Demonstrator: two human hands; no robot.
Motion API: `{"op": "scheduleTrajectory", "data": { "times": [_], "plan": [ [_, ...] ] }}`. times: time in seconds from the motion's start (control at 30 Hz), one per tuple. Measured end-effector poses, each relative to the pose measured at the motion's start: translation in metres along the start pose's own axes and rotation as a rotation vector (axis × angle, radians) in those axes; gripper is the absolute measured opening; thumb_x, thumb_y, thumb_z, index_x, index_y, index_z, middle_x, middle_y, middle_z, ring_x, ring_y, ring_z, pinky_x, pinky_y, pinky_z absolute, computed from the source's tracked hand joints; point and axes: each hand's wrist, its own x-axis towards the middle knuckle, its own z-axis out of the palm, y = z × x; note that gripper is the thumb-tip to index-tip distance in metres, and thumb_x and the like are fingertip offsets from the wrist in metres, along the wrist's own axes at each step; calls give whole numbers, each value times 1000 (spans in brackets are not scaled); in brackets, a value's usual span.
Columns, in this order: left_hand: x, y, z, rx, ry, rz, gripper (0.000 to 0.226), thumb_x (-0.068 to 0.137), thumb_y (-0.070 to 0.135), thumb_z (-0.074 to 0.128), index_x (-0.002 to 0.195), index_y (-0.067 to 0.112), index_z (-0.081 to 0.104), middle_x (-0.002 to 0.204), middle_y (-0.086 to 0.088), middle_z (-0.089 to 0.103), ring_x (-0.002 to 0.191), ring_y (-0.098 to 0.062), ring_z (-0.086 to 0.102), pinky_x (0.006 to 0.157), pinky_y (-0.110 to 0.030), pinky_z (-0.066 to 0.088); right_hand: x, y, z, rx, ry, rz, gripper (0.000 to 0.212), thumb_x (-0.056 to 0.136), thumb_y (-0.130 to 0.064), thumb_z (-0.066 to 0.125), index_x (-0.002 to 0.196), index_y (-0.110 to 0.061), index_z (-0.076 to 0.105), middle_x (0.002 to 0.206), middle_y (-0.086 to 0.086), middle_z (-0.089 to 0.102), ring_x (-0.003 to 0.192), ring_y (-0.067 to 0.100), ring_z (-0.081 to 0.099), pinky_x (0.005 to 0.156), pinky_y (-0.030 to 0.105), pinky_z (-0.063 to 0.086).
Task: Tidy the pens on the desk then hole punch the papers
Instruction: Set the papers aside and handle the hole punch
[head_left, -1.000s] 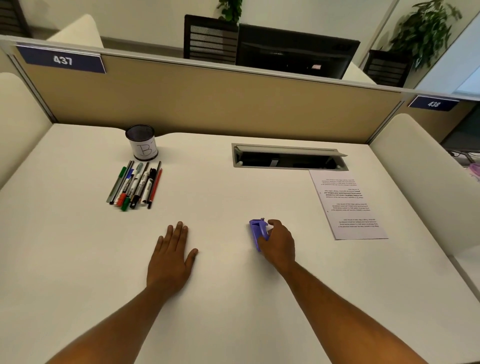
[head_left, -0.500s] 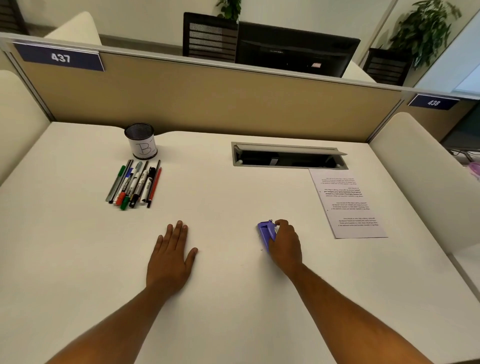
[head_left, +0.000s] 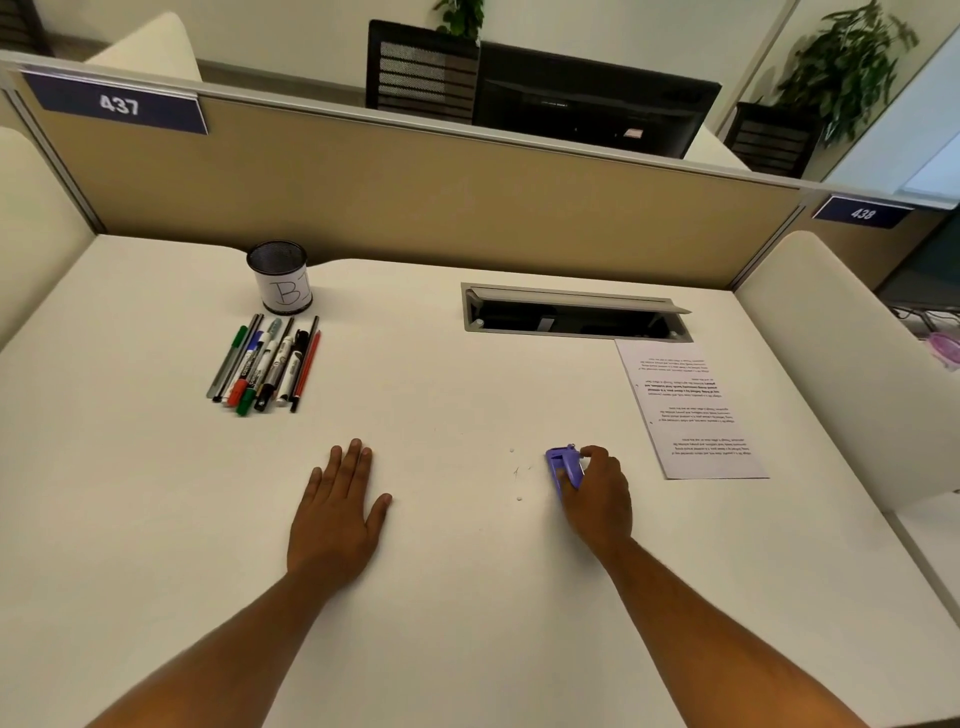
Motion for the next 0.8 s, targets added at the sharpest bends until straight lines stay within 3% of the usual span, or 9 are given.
{"op": "scheduleTrajectory", "data": {
  "times": [0.1, 0.2, 0.3, 0.37, 0.43, 0.5, 0.6, 0.8],
  "plan": [
    [0, -1, 1, -4, 2, -1, 75, 95, 61, 10, 159, 22, 3, 167, 7, -3, 154, -12, -7, 126, -36, 4, -2, 0, 0, 5, -30, -38, 66, 84, -49, 77, 133, -13, 52, 120, 8, 59, 107, 30, 59, 88, 41, 54],
    [1, -1, 2, -21, 9, 0, 75, 96, 60, 13, 159, 21, 5, 167, 7, -1, 154, -12, -6, 126, -36, 6, -3, -3, -1, -47, -4, -39, 69, 82, -55, 75, 132, -14, 53, 118, 8, 59, 107, 28, 57, 84, 39, 54],
    [2, -1, 3, -17, 11, 3, 74, 97, 60, 14, 159, 21, 5, 167, 7, 0, 154, -12, -6, 126, -37, 6, -8, -11, -3, -155, 180, -131, 57, 82, -53, 74, 120, -13, 63, 108, 7, 62, 99, 28, 56, 74, 39, 55],
    [2, -2, 3, -18, 12, 3, 74, 97, 59, 15, 159, 20, 6, 167, 6, 1, 154, -13, -5, 126, -37, 7, -11, -20, -2, -125, 214, -253, 41, 82, -39, 77, 114, -15, 66, 106, 4, 63, 98, 26, 56, 75, 39, 56],
    [1, -2, 4, -17, 13, 4, 74, 97, 59, 16, 159, 20, 6, 167, 5, 2, 154, -14, -3, 126, -38, 8, -13, -31, 2, -89, 133, -402, 31, 82, -19, 76, 112, -15, 69, 108, 2, 65, 103, 24, 58, 79, 39, 56],
    [1, -1, 4, -21, 18, 6, 74, 97, 58, 17, 159, 20, 7, 167, 5, 2, 154, -14, -2, 126, -38, 9, -12, -44, 9, -96, -22, -515, 34, 85, -8, 67, 118, -14, 70, 118, 2, 66, 112, 23, 59, 92, 35, 52],
    [0, 0, 3, -28, 23, 7, 74, 97, 58, 17, 159, 19, 8, 167, 5, 3, 154, -15, -1, 126, -39, 9, -8, -61, 22, -127, -209, -504, 41, 93, -5, 55, 133, -10, 61, 135, 3, 59, 124, 22, 55, 103, 30, 44],
    [1, 0, 2, -7, 7, 3, 73, 97, 58, 15, 159, 21, 4, 167, 7, 0, 154, -14, -5, 126, -37, 7, -5, -52, 31, -353, -316, -503, 50, 89, 3, 49, 138, -7, 50, 147, 6, 45, 134, 27, 45, 103, 39, 48]
  ]
}}
